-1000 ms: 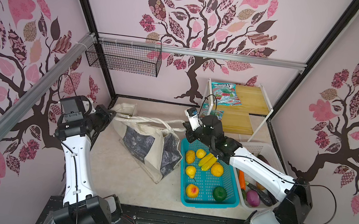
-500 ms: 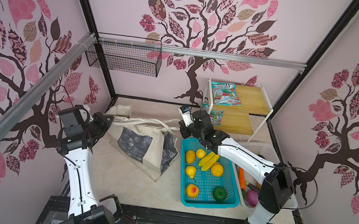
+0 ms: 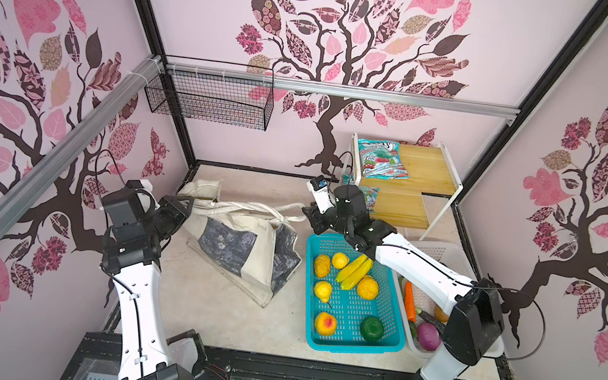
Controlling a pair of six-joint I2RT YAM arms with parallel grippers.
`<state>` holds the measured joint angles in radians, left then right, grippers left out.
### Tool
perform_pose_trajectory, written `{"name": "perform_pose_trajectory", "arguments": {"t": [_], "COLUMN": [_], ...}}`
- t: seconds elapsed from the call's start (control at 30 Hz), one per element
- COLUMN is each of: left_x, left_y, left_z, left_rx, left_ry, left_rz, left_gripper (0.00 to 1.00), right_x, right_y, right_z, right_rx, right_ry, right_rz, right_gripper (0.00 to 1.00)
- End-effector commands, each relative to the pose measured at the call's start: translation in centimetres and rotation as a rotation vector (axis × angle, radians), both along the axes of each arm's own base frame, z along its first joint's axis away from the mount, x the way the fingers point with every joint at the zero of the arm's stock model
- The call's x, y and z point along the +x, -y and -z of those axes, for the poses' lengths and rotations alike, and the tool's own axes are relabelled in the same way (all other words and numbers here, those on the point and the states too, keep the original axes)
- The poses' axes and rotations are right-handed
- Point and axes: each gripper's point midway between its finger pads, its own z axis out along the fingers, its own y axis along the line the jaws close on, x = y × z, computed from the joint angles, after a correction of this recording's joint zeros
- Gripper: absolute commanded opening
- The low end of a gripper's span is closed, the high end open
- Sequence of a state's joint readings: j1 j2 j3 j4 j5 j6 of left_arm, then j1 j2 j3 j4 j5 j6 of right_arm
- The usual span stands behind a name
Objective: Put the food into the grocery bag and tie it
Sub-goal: 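Release the handles with the right gripper and draw it back over the baskets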
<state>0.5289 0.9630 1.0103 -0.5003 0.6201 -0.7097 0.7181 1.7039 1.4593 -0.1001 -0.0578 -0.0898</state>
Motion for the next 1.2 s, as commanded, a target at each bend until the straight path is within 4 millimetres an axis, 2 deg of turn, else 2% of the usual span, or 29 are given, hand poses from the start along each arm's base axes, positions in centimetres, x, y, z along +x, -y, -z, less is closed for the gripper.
{"name": "perform_pose_trajectory", "arguments": {"t": [0.0, 0.1, 0.13, 0.17, 0.2, 0.3, 0.47, 0.57, 0.6, 0.7, 0.77, 0.93, 1.03, 1.17], "left_x": [-0.3, -0.7, -0.9, -1.2, -1.6, -3.2, -6.8, -8.3, -9.1, -10.7, -11.2, -10.9, -9.6, -8.5], "left_y": [-0.6, -0.4, -0.3, -0.3, -0.5, -1.0, -0.9, -0.5, -0.4, 0.0, 0.3, 2.1, 2.5, 3.4], "left_z": [0.8, 0.6, 0.5, 0.5, 0.5, 0.9, 2.9, 5.0, 5.4, 5.7, 6.6, 6.0, 6.2, 7.1], "left_rx": [0.023, 0.019, 0.026, 0.036, 0.05, 0.092, 0.131, 0.172, 0.203, 0.298, 0.325, 0.339, 0.333, 0.278], "left_ry": [0.006, 0.037, 0.041, 0.034, 0.021, -0.038, -0.079, -0.128, -0.141, -0.098, -0.116, -0.072, -0.003, 0.0], "left_rz": [-0.036, -0.044, -0.044, -0.051, -0.066, -0.128, -0.231, -0.236, -0.239, -0.272, -0.261, -0.152, -0.115, -0.055], "left_gripper": [0.43, 0.68, 0.75, 0.85, 0.97, 0.98, 0.98, 0.96, 0.93, 0.91, 0.91, 0.93, 0.96, 0.96], "right_x": [-1.6, -3.3, -3.7, -4.3, -4.8, -6.1, -8.3, -9.6, -9.8, -9.8, -10.0, -10.1, -9.7, -9.0], "right_y": [1.3, 2.2, 2.6, 3.0, 3.6, 5.3, 10.7, 13.9, 15.1, 19.4, 22.1, 25.8, 27.5, 30.3], "right_z": [-5.8, -7.7, -8.0, -8.5, -9.0, -9.2, -7.5, -5.4, -4.5, -1.3, 0.1, 2.5, 4.5, 6.2], "right_rx": [0.086, 0.134, 0.152, 0.173, 0.191, 0.209, 0.214, 0.216, 0.21, 0.207, 0.218, 0.221, 0.204, 0.244], "right_ry": [0.078, 0.105, 0.109, 0.112, 0.115, 0.112, 0.084, 0.066, 0.062, 0.018, 0.01, 0.011, -0.02, -0.026], "right_rz": [-0.002, -0.002, 0.004, 0.006, 0.014, 0.048, 0.21, 0.288, 0.314, 0.444, 0.534, 0.657, 0.73, 0.819], "right_gripper": [0.53, 0.63, 0.73, 0.95, 0.99, 1.0, 1.0, 1.0, 1.0, 1.0, 1.0, 1.0, 1.0, 1.0]}}
